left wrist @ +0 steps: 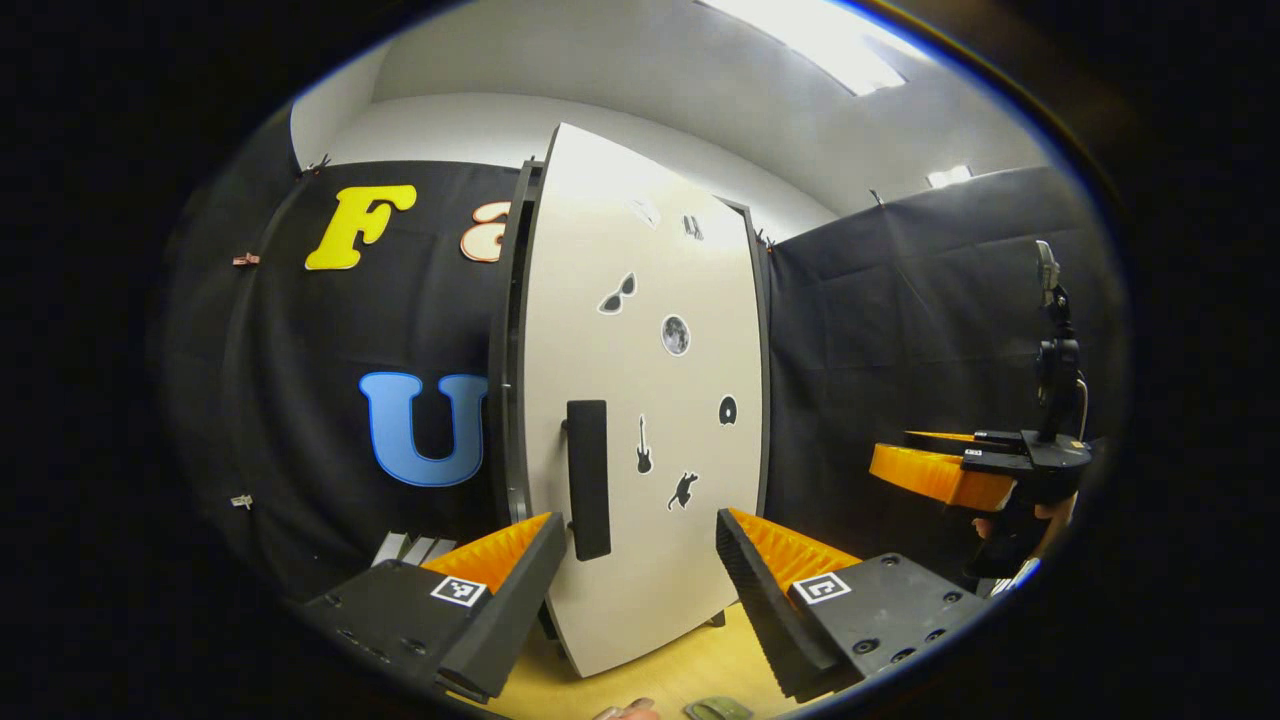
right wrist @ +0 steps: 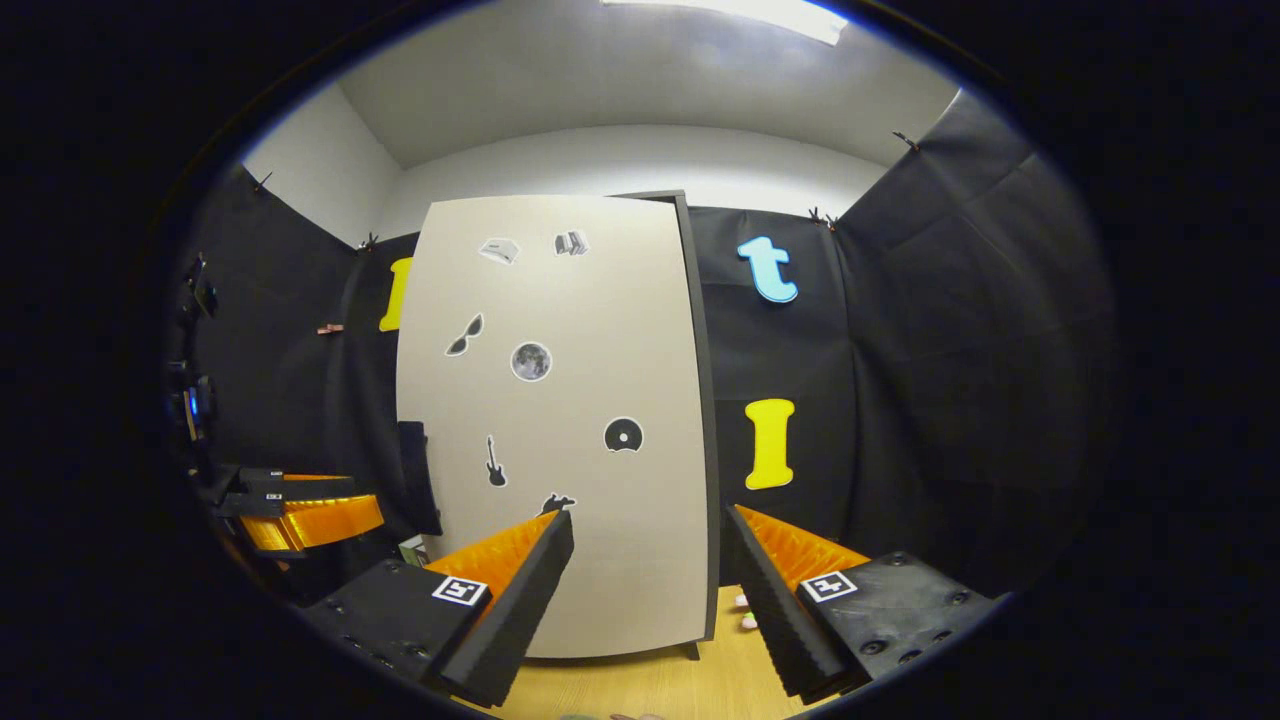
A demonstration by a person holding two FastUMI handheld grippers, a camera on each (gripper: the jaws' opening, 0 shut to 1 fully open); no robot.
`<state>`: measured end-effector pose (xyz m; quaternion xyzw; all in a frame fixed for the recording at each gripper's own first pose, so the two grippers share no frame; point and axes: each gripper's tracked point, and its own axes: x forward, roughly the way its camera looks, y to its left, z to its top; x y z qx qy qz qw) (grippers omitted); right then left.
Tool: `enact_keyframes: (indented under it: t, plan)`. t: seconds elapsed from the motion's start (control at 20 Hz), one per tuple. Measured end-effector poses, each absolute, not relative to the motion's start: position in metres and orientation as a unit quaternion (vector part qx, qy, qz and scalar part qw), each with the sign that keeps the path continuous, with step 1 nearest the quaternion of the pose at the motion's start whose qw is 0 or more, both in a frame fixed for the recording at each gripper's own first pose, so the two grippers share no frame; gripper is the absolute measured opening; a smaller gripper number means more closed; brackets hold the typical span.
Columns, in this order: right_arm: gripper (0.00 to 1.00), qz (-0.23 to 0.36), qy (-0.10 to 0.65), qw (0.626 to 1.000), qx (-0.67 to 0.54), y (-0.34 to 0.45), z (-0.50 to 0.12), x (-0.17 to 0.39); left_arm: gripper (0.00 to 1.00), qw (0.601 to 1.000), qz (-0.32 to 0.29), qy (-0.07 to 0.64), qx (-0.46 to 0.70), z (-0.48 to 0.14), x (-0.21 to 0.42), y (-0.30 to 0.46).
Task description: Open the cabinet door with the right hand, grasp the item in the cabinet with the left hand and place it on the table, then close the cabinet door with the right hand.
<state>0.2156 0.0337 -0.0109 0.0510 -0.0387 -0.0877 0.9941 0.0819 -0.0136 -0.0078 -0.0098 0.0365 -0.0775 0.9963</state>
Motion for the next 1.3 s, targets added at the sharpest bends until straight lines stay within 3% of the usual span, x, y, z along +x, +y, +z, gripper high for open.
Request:
enact_keyframes:
  t: [1.3]
  plan:
    - [0.98,-0.075,-0.051,0.995,0.045,0.0434,-0.0033,0.2131,0.95,0.998,-0.058,0.037,0.003,-0.0065,0.0842,-0.0171]
